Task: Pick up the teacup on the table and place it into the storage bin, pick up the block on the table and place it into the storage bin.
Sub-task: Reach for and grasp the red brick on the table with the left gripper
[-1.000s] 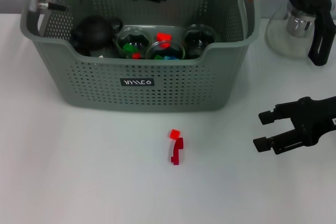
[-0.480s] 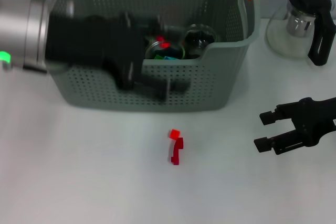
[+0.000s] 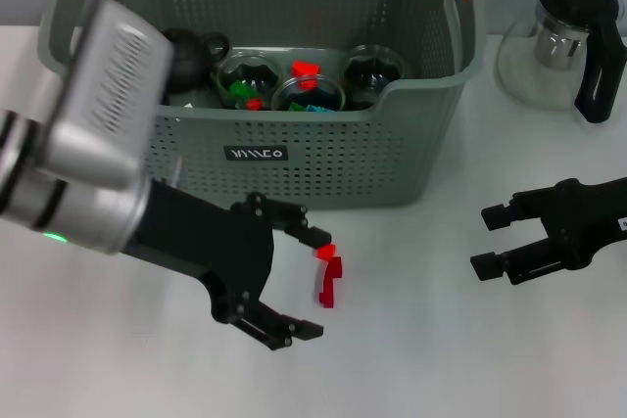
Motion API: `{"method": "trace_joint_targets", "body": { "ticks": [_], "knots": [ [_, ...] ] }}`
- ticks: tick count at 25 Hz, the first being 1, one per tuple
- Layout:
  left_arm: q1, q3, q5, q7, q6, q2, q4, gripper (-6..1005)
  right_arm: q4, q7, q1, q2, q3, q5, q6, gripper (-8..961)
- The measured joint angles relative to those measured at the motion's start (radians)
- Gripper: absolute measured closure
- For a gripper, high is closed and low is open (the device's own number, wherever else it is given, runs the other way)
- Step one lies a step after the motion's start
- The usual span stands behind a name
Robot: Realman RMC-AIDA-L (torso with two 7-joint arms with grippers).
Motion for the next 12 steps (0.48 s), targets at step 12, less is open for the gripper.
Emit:
{"method": "trace_joint_targets", "body": {
  "ticks": [12],
  "knots": [
    [-0.064,0.278,0.206,-0.092,-0.196,-0.004,0.011,95,0.0,0.04,0.002,0.002,0.005,0.005,0.0,30]
  ]
}}
